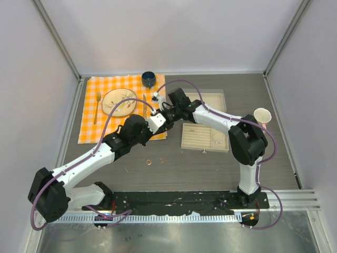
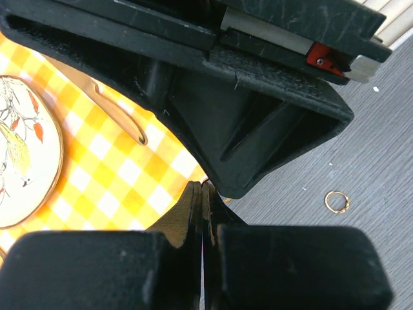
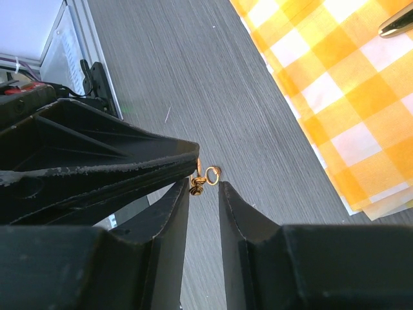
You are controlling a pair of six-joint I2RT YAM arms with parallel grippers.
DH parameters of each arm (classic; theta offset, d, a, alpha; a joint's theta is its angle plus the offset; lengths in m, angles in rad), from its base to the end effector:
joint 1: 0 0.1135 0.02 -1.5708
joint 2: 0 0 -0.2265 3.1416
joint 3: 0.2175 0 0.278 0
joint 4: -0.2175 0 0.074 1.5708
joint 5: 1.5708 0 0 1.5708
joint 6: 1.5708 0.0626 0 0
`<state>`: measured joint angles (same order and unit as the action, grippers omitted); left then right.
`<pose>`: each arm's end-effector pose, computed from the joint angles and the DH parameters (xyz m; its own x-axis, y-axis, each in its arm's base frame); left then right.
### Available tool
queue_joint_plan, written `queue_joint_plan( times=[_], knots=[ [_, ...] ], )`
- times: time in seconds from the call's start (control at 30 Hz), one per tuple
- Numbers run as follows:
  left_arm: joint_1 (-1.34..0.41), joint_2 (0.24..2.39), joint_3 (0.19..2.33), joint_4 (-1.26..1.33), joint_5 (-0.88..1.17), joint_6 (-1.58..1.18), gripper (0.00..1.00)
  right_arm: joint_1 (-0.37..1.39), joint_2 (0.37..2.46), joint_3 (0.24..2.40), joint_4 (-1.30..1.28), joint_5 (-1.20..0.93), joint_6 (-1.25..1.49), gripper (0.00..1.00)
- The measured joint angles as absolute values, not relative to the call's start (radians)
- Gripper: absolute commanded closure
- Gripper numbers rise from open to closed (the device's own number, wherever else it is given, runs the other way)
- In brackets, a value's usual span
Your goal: Organize the mixed jewelry
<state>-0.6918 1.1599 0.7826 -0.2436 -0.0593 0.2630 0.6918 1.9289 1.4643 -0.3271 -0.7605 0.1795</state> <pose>0.2449 -0.1981 0.1975 -0.2767 0.5662 -0.7764 0.6955 0.6755 0.2448 0.3212 0.3221 0.1727 -0.6883 -0.4022 -0.6038 -0.7239 0.3260 0.6080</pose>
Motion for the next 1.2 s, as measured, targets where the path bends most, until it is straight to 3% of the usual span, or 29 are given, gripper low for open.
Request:
queue_joint_plan(
  times=[0.47,1.0,1.2],
  knots=[
    [-0.692,1.16,0.78,-0.243,-0.051,0.263,1.0,0.692,1.929,1.466,-0.33,-0.764,0.178,0.8],
    [-0.692,1.174,0.78,-0.23,-0.049,0.261,1.0,0.69,1.929,1.466,-0.336,-0.76,0.178,0.99],
    [-0.692,1.183,0.78,-0.216,-0.05,0.261,0.95,0.685,1.929,1.466,-0.337,-0.757,0.175,0.99]
  ],
)
